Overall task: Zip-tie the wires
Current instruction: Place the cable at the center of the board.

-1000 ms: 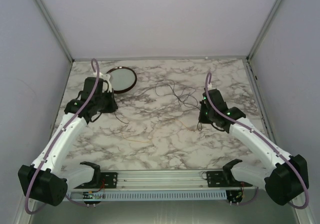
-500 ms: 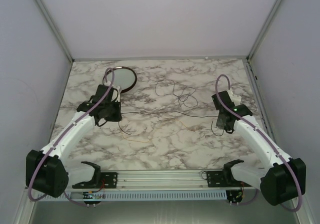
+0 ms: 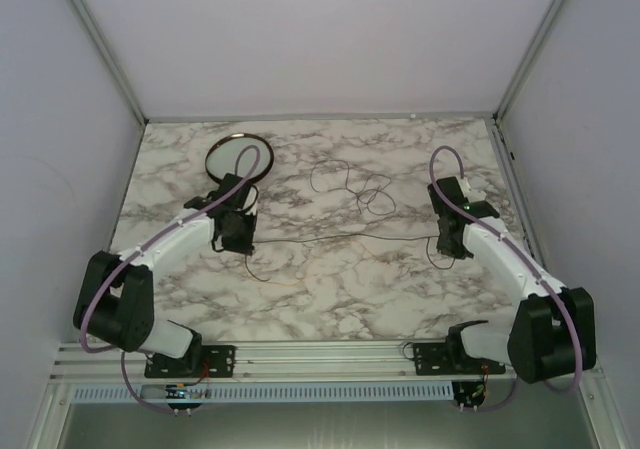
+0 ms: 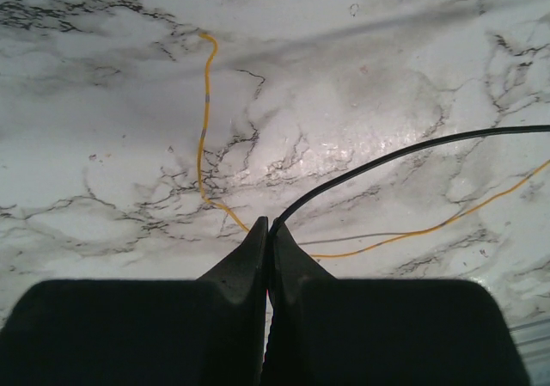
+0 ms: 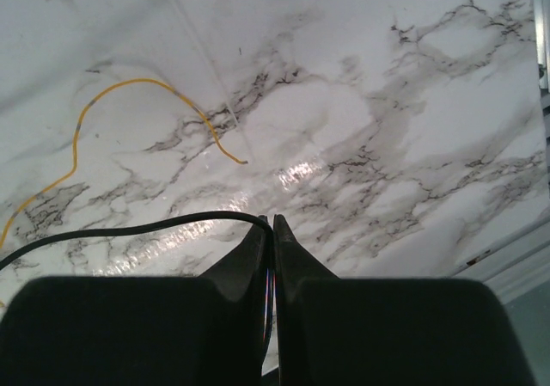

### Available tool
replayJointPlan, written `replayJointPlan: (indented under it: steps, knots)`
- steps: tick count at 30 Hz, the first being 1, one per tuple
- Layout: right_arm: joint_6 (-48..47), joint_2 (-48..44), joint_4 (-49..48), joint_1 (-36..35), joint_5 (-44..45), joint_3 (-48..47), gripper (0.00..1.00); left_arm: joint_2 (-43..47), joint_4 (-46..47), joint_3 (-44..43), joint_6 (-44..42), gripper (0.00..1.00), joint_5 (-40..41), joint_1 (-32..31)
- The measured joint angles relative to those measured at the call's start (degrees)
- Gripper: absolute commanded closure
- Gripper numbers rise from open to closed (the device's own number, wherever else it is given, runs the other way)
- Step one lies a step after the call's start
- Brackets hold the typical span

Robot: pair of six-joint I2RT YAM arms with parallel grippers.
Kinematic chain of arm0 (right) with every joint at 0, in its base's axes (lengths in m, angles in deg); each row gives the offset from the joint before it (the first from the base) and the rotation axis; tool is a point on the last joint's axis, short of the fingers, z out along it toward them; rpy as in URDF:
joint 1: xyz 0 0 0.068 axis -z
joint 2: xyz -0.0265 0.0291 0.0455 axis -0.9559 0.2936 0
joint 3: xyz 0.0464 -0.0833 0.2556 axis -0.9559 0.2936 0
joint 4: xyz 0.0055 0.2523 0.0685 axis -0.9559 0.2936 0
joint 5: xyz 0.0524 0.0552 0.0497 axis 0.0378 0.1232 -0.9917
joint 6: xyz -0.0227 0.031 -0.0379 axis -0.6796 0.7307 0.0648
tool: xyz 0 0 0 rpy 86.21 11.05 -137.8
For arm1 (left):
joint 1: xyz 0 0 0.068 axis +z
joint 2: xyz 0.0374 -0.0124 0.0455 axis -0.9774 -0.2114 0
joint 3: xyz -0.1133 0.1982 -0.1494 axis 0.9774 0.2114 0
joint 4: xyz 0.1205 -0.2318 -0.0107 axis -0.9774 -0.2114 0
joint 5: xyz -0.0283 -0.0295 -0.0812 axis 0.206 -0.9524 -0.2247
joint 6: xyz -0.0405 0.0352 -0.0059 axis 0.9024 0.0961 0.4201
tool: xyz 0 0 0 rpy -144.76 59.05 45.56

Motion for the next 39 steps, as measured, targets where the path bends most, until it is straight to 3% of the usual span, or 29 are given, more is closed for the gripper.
replayJointPlan:
  steps: [6,21,27,36,39]
  knots:
    - [-1.5,3.8,-4.1,0.7,-2.1,0.5,0.99,-4.3,0.6,-0.2,0.0,1.0,0.7,-1.1]
    - [-3.1,7.9,-8.3,0.7,-6.7,6.5,0.6,-9.0,0.4,-3.1,-1.3,1.0,1.0,-4.7]
    - [-4.1,6.0,-8.2,0.7,-8.5,5.6,0.44,-9.1,-0.1,-3.1,-1.4,0.85,1.0,-4.9]
    - [-5.5,1.5,-7.1,0.7,-8.8,-4.9,0.39,-9.1,-0.9,-3.1,-1.5,0.78,1.7,-5.1]
    - [-6.2,1.4,-7.2,0.7,-8.9,-7.5,0.39,-9.1,-1.4,-3.2,-1.6,0.67,2.6,-5.1]
